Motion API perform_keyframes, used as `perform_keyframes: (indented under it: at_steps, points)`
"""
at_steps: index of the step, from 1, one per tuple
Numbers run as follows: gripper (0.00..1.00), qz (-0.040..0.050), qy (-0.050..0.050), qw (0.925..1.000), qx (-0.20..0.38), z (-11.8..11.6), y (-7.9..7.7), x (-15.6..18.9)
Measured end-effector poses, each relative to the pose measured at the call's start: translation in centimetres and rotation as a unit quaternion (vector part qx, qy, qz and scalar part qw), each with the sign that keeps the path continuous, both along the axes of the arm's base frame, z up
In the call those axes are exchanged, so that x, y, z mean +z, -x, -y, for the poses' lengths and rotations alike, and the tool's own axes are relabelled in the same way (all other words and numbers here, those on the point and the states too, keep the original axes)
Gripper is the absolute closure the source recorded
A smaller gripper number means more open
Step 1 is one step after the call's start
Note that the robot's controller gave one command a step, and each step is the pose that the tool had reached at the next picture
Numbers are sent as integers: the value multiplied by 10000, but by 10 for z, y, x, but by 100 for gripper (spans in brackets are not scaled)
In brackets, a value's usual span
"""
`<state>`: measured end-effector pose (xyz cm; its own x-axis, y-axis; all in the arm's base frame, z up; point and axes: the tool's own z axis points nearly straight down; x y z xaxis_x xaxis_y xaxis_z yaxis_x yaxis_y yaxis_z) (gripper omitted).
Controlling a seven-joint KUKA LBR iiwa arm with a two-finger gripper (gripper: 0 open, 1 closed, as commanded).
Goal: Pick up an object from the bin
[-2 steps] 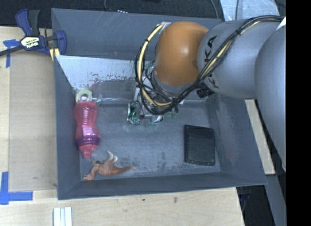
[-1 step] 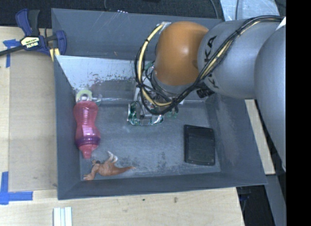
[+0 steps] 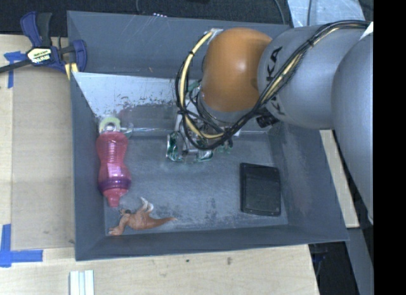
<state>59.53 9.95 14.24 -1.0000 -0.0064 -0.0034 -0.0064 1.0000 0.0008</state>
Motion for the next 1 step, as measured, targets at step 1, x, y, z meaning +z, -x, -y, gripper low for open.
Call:
perform_keyframes:
  at_steps: [1]
  points:
    - [100,-1,0,10000,-11,3,6,3]
